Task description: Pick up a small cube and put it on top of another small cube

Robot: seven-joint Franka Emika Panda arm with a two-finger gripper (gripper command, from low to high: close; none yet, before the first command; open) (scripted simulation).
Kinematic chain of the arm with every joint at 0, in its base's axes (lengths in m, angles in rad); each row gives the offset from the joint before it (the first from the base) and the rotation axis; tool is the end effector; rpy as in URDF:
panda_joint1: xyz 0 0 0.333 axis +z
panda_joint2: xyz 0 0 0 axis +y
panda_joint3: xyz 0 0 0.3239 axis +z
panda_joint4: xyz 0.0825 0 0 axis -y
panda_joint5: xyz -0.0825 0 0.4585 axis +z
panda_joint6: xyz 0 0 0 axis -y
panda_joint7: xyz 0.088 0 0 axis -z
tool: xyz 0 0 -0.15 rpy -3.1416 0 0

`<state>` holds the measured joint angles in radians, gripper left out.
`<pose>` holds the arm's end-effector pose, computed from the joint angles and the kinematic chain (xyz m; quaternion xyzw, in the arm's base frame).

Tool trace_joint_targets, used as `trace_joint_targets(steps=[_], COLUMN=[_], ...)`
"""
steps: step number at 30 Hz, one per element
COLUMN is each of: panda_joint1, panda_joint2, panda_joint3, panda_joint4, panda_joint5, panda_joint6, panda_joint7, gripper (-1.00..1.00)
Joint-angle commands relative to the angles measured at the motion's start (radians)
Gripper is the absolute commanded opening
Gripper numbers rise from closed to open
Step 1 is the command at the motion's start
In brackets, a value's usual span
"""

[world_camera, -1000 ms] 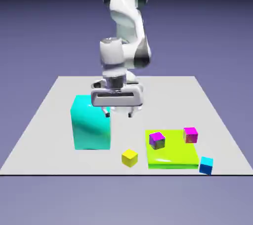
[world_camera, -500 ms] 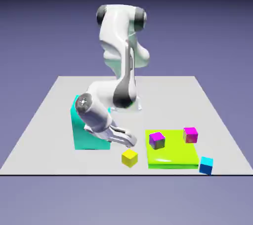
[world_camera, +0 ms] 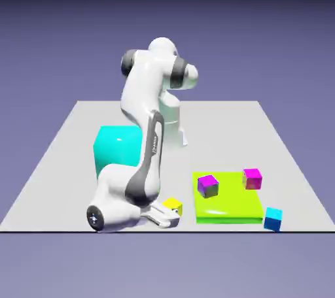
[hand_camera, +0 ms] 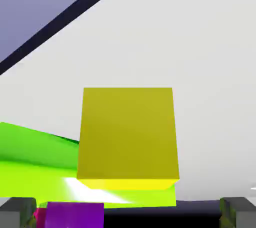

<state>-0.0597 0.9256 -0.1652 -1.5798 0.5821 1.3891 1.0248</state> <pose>0.5750 -0.0444 0.0079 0.6119 -0.5775 -0.5402 0.0148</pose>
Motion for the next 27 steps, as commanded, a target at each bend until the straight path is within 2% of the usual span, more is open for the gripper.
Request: trace_joint_targets(steps=[1,2,3,8,10,20,27], panda_joint1=[0.011,0.014,0.014,-0.028,-0.011,0.126,0.299], panda_joint2=[-0.003,-0.004,-0.004,0.008,-0.021,-0.07,-0.046], panda_joint3=[0.003,0.004,0.004,-0.008,0.026,0.254,0.472], panda_joint4=[-0.036,-0.049,-0.049,0.096,0.076,0.146,0.196], panda_joint5=[0.006,0.008,0.008,-0.015,-0.088,-0.523,-0.828], panda_joint6=[0.032,0.043,0.043,-0.084,-0.042,-0.102,-0.246], panda_joint7=[-0.01,-0.013,-0.013,0.026,0.038,-0.084,-0.191], gripper=[0.0,0.0,-1.0,-1.0,-1.0,-1.0,-1.0])
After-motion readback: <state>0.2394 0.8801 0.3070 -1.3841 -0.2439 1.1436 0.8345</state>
